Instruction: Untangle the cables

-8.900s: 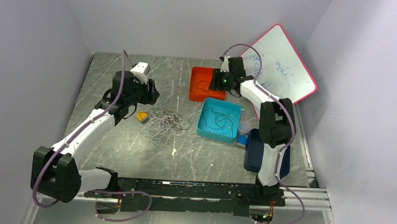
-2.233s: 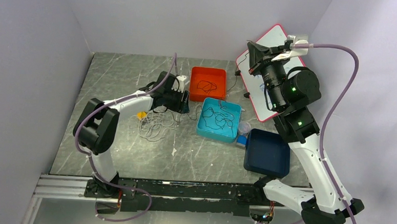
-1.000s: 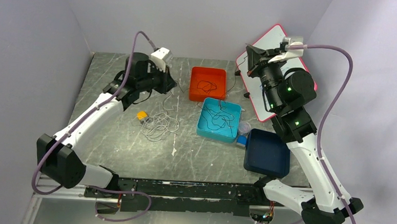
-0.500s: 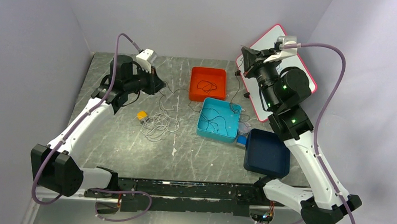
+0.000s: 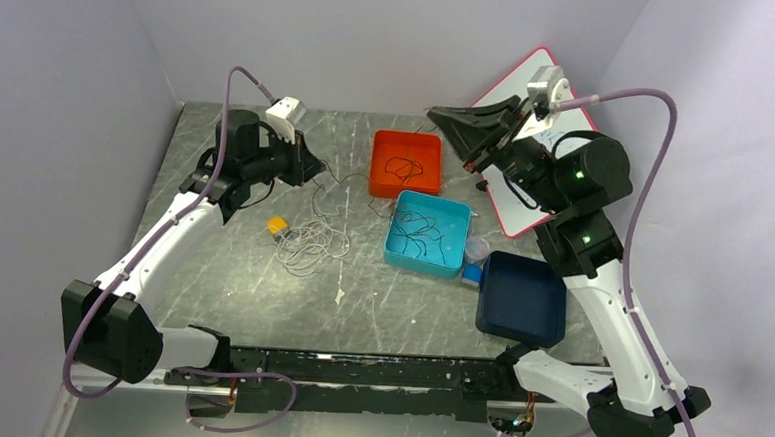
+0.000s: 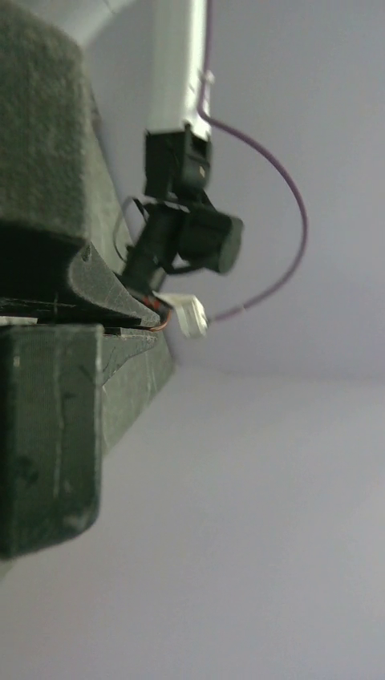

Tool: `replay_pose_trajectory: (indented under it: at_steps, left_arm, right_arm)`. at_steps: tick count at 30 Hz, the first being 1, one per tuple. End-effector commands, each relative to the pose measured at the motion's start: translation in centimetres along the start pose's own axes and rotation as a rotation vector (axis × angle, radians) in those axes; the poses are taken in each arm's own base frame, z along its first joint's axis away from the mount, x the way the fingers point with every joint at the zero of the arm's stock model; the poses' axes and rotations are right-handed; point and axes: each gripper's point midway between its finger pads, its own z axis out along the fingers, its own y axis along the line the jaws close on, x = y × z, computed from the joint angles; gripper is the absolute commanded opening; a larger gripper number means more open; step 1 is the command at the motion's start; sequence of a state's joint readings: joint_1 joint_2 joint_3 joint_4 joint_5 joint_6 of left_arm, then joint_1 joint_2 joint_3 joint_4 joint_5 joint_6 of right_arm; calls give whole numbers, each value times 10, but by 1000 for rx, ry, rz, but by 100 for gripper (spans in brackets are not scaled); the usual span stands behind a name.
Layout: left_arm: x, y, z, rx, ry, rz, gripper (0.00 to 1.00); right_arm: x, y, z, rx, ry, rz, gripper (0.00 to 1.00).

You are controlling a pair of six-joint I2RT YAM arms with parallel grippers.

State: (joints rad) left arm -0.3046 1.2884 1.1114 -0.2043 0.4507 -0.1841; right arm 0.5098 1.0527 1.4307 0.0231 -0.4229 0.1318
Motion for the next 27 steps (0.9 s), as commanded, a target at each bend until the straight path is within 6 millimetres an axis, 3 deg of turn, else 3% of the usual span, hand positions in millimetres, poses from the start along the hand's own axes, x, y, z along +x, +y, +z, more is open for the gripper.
replay_pose_trajectory:
  at_steps: [1, 7, 12, 15, 18, 21, 24, 27]
  left_arm:
    - [-14, -3, 1, 23, -44, 10, 7]
    - [-14, 0, 3, 12, -42, 4, 7]
    - [-13, 2, 7, 12, -38, -5, 7]
    - [-13, 3, 7, 8, -39, -5, 7]
    - [-14, 4, 6, 1, -41, -3, 7]
    - [-14, 3, 6, 4, -40, 1, 7]
    - [-14, 2, 6, 9, -36, 1, 7]
    - [-14, 1, 5, 13, -33, 2, 7]
  right_arm:
    - [36, 42, -3, -248, 93, 108, 0]
    - [118, 73, -12, -392, 313, 259, 1]
    - [221, 80, -13, -342, 523, 300, 5]
    - [281, 94, -13, -335, 669, 277, 16]
    - [322, 101, -13, -319, 778, 252, 36]
    - [340, 80, -12, -182, 826, 207, 47]
    - [339, 49, -14, 0, 822, 140, 55]
    - [334, 10, -25, 218, 820, 77, 57]
